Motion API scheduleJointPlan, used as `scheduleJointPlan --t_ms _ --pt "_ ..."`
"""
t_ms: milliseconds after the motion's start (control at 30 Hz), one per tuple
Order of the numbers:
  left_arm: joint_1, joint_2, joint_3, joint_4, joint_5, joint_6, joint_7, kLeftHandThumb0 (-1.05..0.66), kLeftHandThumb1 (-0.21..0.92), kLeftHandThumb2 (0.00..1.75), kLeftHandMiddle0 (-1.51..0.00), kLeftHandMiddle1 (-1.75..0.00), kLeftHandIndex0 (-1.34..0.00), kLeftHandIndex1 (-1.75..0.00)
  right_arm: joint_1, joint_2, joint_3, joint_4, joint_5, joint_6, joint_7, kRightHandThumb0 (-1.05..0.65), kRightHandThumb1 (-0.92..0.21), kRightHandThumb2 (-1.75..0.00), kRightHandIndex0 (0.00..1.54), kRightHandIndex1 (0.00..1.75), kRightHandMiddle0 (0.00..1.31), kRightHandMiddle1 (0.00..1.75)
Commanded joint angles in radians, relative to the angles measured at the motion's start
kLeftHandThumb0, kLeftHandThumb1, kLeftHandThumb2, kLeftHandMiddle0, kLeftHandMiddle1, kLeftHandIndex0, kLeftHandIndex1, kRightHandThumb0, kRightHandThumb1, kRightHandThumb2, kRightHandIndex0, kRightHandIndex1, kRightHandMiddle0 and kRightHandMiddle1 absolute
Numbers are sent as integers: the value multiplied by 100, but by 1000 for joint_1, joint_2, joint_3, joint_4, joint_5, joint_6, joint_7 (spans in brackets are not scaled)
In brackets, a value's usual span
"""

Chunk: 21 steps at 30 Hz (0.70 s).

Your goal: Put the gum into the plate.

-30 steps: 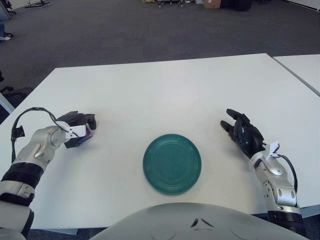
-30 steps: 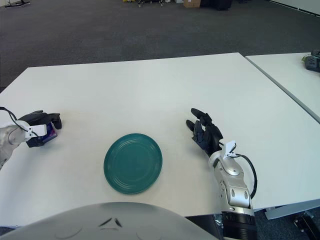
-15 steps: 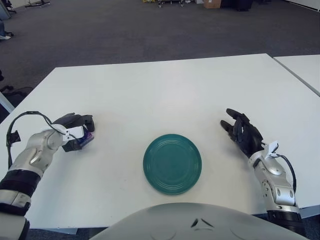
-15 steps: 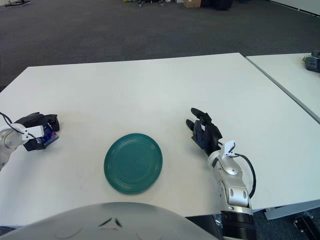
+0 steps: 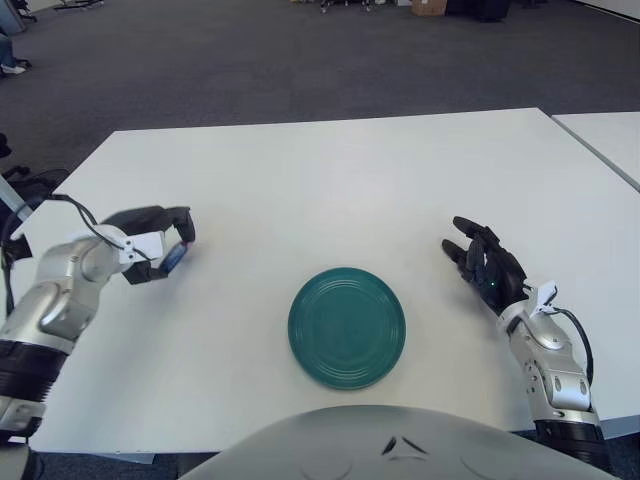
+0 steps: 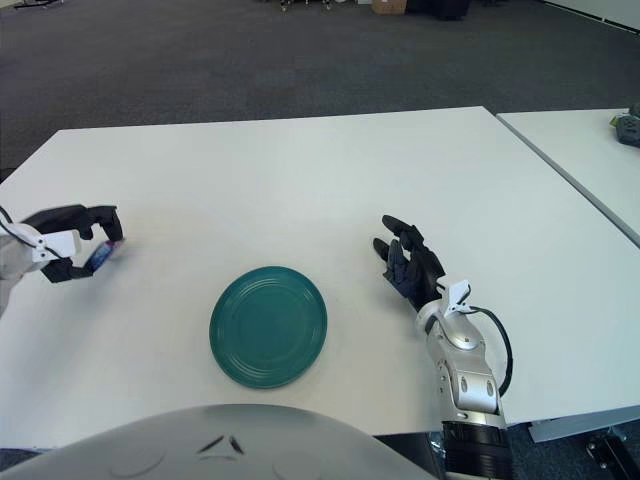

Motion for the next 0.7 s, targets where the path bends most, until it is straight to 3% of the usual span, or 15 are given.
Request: scheduleJointPlan --t_ms 0,200,433,667 --pt "12 13 13 -50 8 -1 -16 0 50 89 -64 -153 -55 -132 6 8 14 12 -9 39 -5 -73 -92 -90 26 0 0 55" --pt "1 10 19 -196 6 47 -75 0 48 93 -66 -155 -56 -131 9 32 15 16 5 29 -15 -73 -92 -88 28 1 0 57" --pt "-42 7 -13 -212 5 48 -132 0 44 97 -67 -154 -58 -131 17 45 33 14 -11 19 -24 -75 -92 -86 31 2 0 57" --pt "-69 -37 -59 -295 26 82 -164 0 42 99 -68 -154 -58 -132 17 47 44 -1 -13 36 -33 -77 -92 -85 32 2 0 59"
